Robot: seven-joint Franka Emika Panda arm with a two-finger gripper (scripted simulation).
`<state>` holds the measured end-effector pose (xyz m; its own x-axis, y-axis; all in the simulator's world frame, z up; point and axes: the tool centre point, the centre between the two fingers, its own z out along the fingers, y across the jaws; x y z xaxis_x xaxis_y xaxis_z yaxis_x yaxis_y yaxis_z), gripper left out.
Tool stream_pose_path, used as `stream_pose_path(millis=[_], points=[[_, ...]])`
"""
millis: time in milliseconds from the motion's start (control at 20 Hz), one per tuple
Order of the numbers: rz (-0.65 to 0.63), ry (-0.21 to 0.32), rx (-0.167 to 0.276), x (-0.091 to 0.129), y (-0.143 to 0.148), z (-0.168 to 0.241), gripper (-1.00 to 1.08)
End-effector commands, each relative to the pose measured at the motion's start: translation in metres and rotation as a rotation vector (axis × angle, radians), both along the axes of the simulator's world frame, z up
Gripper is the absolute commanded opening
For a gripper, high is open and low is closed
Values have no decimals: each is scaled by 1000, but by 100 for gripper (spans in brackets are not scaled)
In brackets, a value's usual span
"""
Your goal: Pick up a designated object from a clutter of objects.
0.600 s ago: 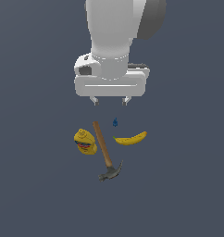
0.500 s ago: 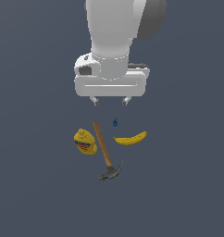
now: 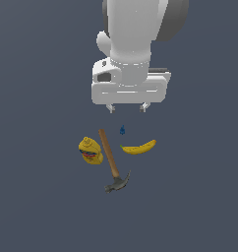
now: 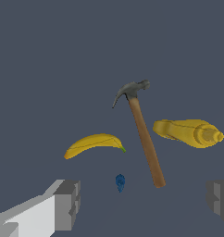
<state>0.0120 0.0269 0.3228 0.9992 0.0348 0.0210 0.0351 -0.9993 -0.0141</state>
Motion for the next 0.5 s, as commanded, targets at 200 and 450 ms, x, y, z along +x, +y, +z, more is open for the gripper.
stream_pose_path(millis=[200,450], points=[[-14,1,0,-2,-1,-8,100],[-47,3,-1,-7,-1,-30,100]])
